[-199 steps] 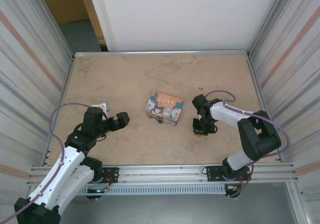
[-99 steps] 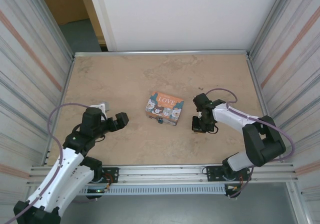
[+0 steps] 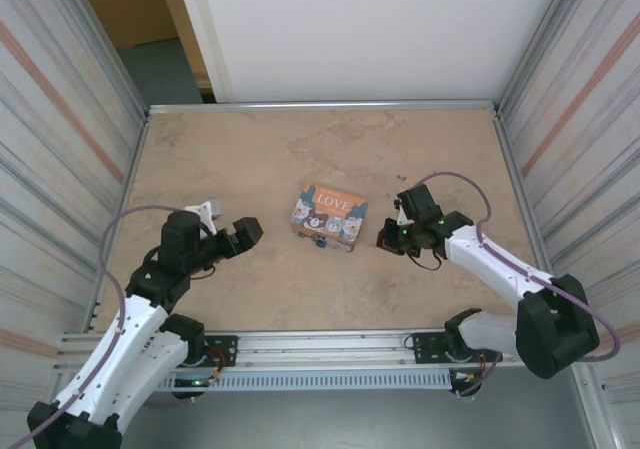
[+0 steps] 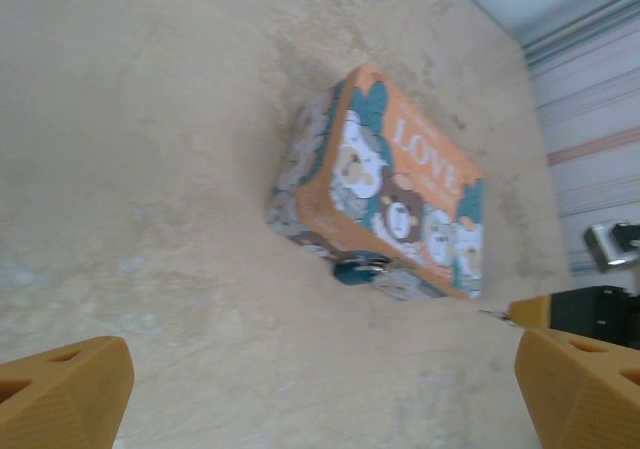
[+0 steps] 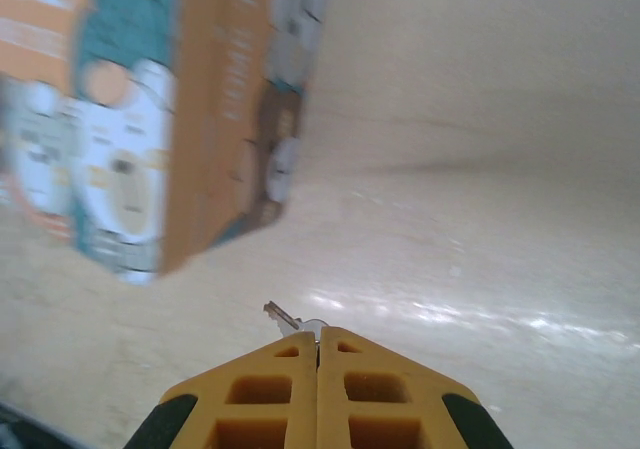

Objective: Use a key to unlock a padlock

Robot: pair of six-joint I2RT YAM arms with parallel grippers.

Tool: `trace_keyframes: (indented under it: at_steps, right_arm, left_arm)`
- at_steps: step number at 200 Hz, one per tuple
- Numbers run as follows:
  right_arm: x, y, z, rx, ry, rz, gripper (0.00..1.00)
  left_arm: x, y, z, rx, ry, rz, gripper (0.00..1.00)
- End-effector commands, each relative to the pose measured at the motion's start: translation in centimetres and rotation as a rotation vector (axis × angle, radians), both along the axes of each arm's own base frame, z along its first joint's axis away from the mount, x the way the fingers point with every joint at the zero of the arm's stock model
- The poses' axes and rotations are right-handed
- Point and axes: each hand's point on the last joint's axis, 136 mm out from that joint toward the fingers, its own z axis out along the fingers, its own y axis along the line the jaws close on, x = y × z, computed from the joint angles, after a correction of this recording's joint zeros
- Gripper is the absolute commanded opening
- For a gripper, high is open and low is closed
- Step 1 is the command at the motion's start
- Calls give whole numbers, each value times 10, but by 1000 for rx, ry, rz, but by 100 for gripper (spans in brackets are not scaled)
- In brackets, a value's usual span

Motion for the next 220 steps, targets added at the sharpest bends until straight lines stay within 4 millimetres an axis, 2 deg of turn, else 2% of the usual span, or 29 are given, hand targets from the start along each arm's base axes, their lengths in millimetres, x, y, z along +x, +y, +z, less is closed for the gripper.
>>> trace_keyframes:
  at_steps: [1, 43, 83, 101, 141, 172, 220]
  right_arm:
    - [15, 17, 37, 134, -112, -59, 0]
    - [28, 38, 76, 271, -257, -142, 0]
    - [29, 53, 106, 335, -359, -173, 0]
    - [27, 57, 117, 340, -409, -180, 0]
    - [23, 63, 122, 349, -460, -155, 0]
    - [20, 69, 129, 351, -492, -108, 0]
    - [18, 84, 135, 386, -531, -43, 0]
  left_arm:
    - [3, -20, 21, -175, 15, -26, 95]
    - [11, -45, 33, -393, 60, 10, 87]
    - [21, -74, 40, -549, 107, 49, 80]
    - [24, -85, 41, -595, 153, 72, 79]
    - [29, -103, 40, -692, 274, 118, 73]
    - [25, -117, 27, -757, 405, 169, 69]
    - [24, -141, 30, -898, 526, 198, 68]
